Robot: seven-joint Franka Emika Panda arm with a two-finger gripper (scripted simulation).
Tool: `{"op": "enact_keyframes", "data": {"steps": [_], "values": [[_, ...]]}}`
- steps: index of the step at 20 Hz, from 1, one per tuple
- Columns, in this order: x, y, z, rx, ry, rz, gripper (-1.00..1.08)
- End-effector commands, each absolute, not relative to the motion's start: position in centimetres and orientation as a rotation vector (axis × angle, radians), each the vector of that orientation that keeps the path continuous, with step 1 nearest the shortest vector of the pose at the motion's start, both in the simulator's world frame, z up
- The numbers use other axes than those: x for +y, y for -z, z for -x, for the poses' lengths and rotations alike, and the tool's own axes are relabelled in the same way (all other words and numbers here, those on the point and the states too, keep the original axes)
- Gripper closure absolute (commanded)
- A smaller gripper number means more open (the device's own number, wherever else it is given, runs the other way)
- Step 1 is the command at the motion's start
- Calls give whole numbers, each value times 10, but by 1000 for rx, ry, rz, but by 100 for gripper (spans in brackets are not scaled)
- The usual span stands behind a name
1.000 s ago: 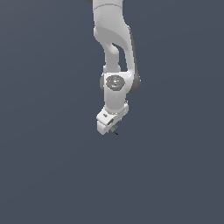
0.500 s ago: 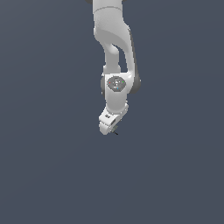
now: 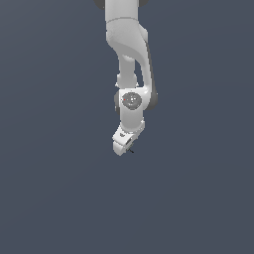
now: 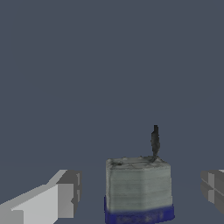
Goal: Pick up the object and move it to a goal position.
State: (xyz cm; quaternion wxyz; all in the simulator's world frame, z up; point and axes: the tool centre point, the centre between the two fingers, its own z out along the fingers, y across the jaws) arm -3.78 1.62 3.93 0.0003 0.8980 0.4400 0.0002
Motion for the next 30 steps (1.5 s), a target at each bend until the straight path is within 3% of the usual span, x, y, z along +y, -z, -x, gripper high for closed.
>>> {"op": "enact_keyframes", "data": {"steps": [1,8,9,22,30], "values": [[16,-27,39,1384,0,-2820,-92],[16,-13,38,1386,0,-2819,-92],[16,-13,38,1386,0,-2819,108],[18,-15,36,1385,-1,-2819,108],[46,-39,17,1385,-1,-2820,108]]}}
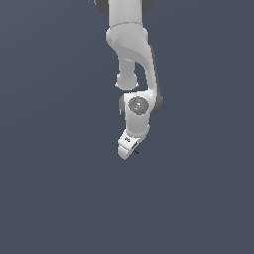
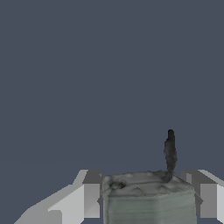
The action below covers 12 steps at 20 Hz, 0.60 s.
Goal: Pick up the object and move it to a goal position.
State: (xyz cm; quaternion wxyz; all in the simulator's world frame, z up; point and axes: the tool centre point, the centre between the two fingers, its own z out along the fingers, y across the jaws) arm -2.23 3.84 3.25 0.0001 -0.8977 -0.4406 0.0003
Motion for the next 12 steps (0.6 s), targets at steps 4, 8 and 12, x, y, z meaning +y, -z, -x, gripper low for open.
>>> {"op": "enact_keyframes", "data": {"steps": [4,8,12], "values": [[69,-59,1,-1385,1,2819,108],[93,-79,-16,-1385,1,2819,108],[108,-93,-28,-1385,1,2819,108]]}}
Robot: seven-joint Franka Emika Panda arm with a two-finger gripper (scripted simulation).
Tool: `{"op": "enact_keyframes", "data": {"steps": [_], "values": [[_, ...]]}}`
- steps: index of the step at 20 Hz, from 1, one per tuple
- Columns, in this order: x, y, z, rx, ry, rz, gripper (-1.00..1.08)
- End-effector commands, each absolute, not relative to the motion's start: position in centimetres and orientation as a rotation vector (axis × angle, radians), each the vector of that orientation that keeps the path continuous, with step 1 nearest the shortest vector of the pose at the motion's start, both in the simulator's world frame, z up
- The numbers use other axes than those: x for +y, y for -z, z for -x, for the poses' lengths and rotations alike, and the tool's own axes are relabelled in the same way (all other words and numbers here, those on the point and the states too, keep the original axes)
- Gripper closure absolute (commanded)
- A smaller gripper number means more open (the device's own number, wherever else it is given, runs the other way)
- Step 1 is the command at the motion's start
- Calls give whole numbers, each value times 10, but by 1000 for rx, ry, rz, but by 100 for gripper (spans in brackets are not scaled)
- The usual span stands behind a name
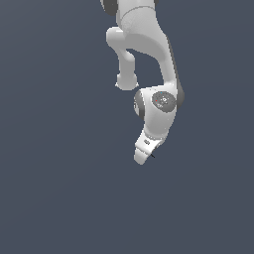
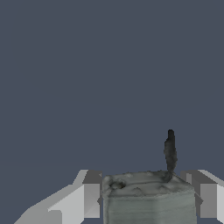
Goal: Pick up the object and move it to a goal position.
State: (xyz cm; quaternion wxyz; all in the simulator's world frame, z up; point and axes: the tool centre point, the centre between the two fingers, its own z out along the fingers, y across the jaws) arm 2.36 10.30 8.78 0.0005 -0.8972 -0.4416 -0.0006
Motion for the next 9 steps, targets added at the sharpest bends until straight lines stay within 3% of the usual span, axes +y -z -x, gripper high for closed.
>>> {"op": "enact_keyframes", "data": {"steps": [1,9], "values": [[111,-95,-30,-1385,1,2819,108],[121,-104,-39,-1385,0,2819,108]]}}
